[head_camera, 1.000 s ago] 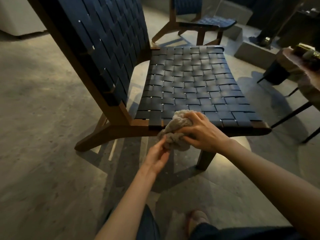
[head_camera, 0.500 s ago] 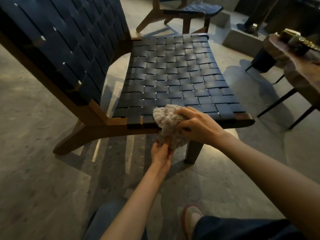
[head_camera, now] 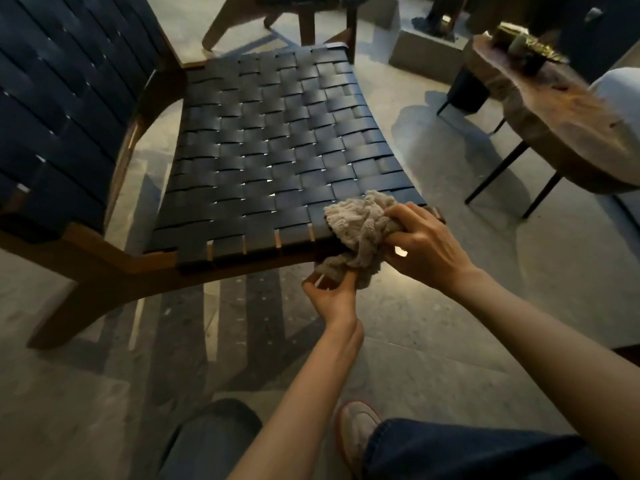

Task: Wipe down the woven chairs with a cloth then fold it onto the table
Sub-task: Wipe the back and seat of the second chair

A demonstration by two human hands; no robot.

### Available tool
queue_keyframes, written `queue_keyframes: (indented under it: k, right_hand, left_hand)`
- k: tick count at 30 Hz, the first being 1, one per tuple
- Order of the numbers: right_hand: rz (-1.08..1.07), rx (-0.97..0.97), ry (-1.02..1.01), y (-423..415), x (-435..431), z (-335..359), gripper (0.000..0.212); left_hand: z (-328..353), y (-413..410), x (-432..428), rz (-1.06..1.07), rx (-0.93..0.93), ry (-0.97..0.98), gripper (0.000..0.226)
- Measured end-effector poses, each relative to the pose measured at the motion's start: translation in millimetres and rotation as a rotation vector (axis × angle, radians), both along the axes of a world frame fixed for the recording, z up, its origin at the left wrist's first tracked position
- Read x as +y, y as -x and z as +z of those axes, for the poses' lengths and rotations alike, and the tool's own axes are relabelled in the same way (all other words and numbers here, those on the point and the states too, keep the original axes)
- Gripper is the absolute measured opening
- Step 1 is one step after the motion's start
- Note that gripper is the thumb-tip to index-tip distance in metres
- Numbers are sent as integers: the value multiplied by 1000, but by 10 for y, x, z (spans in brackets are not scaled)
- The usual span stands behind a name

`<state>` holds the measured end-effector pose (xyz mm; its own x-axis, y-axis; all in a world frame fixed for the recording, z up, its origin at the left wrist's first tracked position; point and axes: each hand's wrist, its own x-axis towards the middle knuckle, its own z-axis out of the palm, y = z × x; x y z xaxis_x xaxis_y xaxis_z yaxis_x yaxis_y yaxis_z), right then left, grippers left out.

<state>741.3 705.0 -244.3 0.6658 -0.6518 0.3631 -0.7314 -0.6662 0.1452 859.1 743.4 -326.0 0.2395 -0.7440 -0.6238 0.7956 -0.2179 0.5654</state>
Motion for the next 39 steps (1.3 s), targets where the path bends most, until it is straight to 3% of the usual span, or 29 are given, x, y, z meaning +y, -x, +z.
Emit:
queue_keyframes:
  k: [6, 11, 15, 21, 25, 26, 30, 34, 37, 39]
  right_hand:
    - [-140, -94, -119, 20, 172, -10, 7]
    - [-132, 77, -363, -19, 293, -75, 9]
    - [-214, 149, -643, -51, 347, -278, 21]
    - [-395, -95, -848, -23, 466, -657, 6]
    - [-471, -260, -1034, -46, 600, -847, 54]
    - [-464, -254, -1052, -62, 632, -873, 55]
    - [-498, -215, -967, -74, 738, -940, 18]
    - [-549, -205, -803, -12, 782, -859, 17]
    - [-619, -211, -607, 8, 655, -836, 9]
    - [-637, -310, -559, 22, 546, -892, 9]
  left_hand:
    - [71, 138, 52, 19, -204, 21, 43]
    - [-180, -304, 228, -166, -374, 154, 54]
    - [-447, -594, 311, -339, -578, 199, 41]
    - [-616, -861, 367, -517, -756, 316, 24]
    - [-565, -1012, 381, -658, -971, 400, 22]
    - [-537, -1039, 387, -698, -1025, 420, 21]
    - [-468, -1100, 424, -792, -1079, 433, 19]
    - [-497, -1039, 431, -785, -1060, 373, 19]
    - [-553, -914, 374, -635, -1102, 304, 20]
    - [-586, -795, 307, -492, -973, 246, 22]
